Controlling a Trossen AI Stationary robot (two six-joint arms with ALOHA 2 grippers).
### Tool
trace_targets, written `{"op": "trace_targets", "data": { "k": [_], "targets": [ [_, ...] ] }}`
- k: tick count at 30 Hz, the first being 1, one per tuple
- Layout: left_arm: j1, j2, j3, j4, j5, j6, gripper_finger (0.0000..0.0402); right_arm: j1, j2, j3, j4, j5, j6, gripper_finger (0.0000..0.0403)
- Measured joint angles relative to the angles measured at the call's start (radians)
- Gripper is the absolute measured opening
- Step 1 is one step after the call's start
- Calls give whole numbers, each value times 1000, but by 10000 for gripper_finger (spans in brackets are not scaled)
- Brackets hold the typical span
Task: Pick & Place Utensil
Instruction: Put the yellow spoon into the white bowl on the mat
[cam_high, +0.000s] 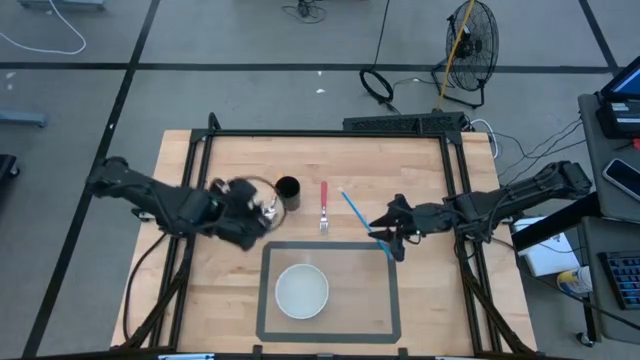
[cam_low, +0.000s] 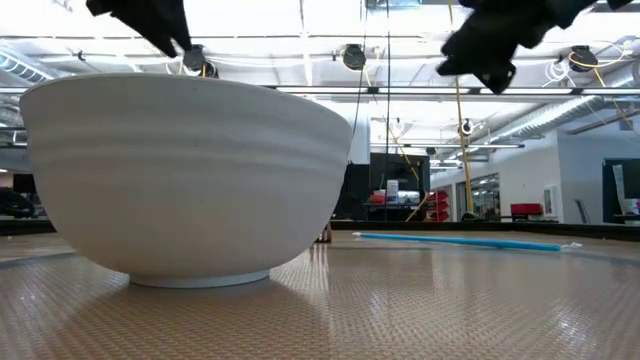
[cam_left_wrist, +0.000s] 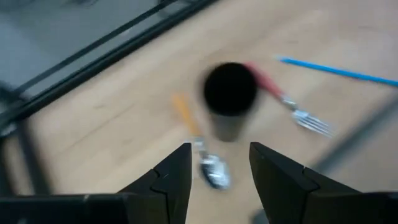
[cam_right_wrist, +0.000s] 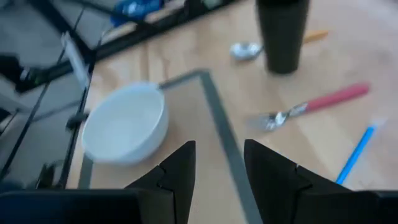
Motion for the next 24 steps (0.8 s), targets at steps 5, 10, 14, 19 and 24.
{"op": "trace_targets", "data": {
  "k": [5,10,14,19,24],
  "targets": [
    [215,5,-38,52,127,222,168,-43,0,0,116,40,0,132],
    [444,5,-103,270,374,559,168,-87,0,0,203,39,15,132],
    [560,-1,-102,295,486,697,168,-91,0,0,219,36,47,132],
    [614,1,-103,282,506,763,168,-88,0,0,205,35,102,132],
    [659,1,-110,237,549,783,168,-88,0,0,201,35,135,132]
  ]
}}
